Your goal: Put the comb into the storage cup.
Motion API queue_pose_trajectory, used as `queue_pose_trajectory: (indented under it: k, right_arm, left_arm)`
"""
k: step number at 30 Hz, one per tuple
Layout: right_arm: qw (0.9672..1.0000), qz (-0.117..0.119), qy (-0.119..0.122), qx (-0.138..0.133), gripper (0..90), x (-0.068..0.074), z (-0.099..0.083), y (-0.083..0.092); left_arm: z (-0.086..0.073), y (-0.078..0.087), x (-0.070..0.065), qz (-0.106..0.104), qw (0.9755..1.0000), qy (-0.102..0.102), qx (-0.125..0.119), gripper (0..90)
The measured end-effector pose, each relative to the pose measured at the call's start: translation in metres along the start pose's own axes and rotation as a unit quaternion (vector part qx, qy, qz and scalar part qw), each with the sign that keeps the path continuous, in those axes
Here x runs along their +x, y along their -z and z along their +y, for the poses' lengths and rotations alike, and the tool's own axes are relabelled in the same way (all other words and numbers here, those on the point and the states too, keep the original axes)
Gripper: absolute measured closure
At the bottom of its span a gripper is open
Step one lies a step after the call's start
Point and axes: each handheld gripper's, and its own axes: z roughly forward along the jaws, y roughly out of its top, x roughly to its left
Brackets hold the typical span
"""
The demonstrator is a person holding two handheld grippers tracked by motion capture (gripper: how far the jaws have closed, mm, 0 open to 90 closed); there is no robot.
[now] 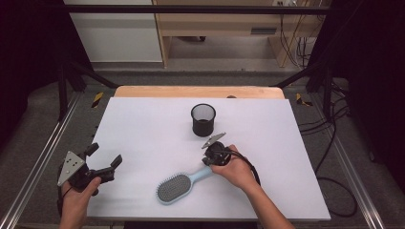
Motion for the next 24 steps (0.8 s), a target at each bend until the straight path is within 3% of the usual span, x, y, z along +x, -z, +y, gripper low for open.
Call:
queue_pose_trajectory:
  k: [9,24]
  right_arm:
    - [0.9995,0.024,-0.018,-0.003,90.0,0.009,-0.027,0.014]
    - [0.9988,0.047,-0.016,-0.002,90.0,0.032,-0.06,0.036]
  left_arm:
    - [-0.001,-0.002,-0.001,-0.003,1.0,-0.003,0.006,1.5]
    - [-0.002,-0.001,0.001,0.001,1.0,0.0,0.008,1.6]
